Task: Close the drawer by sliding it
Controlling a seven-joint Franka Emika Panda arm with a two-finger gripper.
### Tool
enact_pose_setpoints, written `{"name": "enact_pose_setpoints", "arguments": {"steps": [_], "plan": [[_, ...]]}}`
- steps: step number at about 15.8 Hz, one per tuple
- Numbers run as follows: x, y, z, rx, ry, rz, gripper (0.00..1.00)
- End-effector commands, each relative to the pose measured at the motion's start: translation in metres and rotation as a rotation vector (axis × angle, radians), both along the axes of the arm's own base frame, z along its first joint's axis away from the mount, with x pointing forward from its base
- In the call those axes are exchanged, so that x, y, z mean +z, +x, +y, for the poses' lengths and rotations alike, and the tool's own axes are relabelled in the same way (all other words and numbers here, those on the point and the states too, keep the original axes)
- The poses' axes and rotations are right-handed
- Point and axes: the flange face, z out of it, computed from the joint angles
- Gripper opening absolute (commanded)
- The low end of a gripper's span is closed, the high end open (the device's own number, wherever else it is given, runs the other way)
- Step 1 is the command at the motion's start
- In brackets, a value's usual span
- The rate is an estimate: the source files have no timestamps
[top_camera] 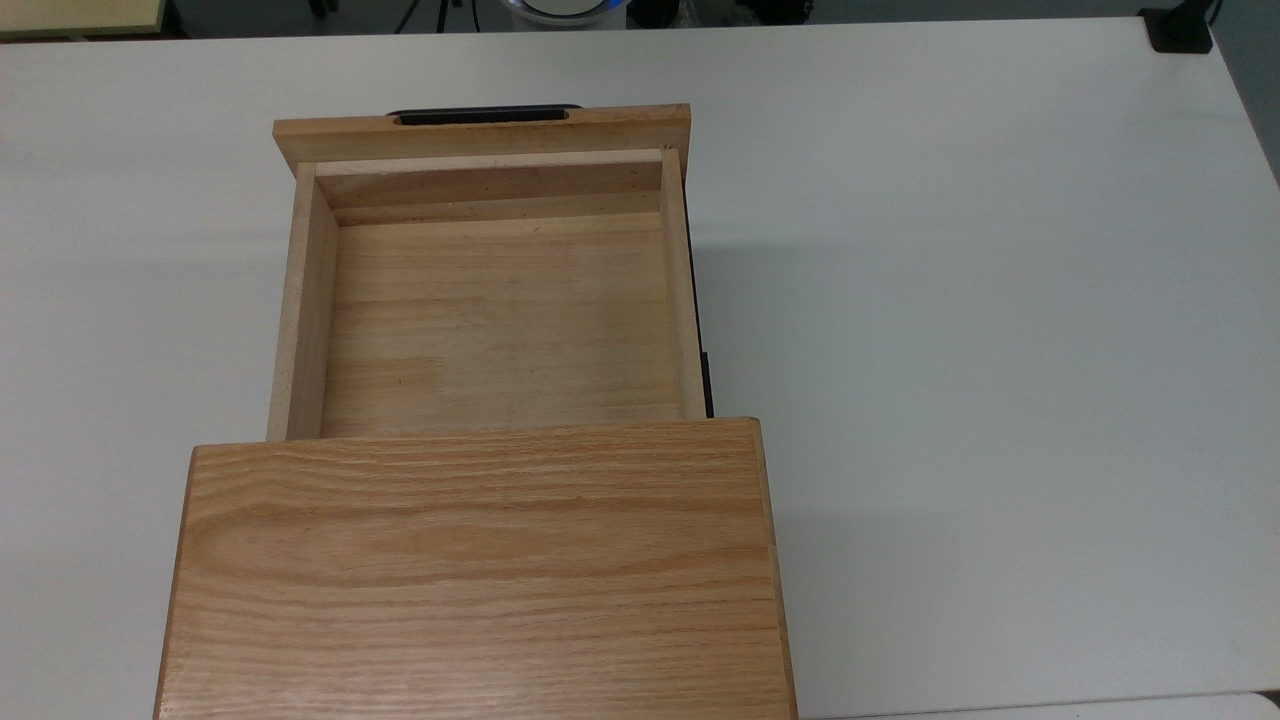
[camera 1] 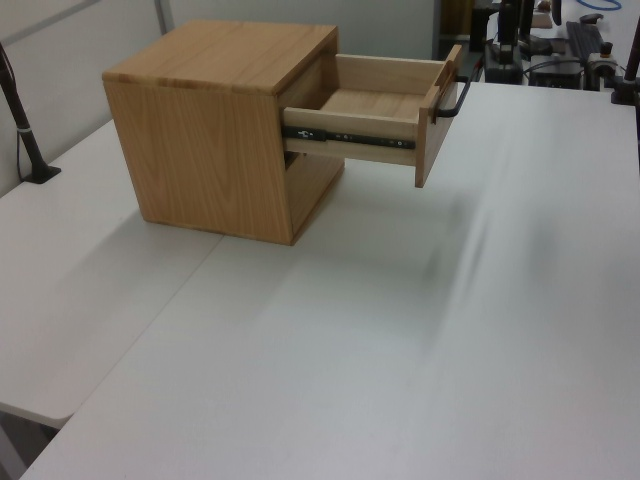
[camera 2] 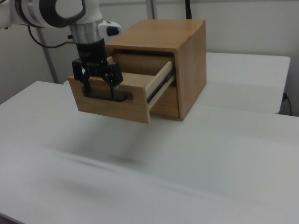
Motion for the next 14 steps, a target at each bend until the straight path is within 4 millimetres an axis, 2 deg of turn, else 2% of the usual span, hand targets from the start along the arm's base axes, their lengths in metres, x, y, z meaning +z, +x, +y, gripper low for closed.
{"name": "enact_pose_setpoints", "arguments": {"steps": [1,11,13,14], "plan": [[0.0062,-0.0026,0.0006,0.000,-0.018,0.024,1.00],[0.0038,-0.0031,0.0010,-0.013,-0.007,0.030,0.99],[0.0015,-0.0019,0.0020,0.002,-0.005,0.034,0.69],[0.0007,-0.0015,0.0021,0.004,-0.003,0.035,0.56]]}}
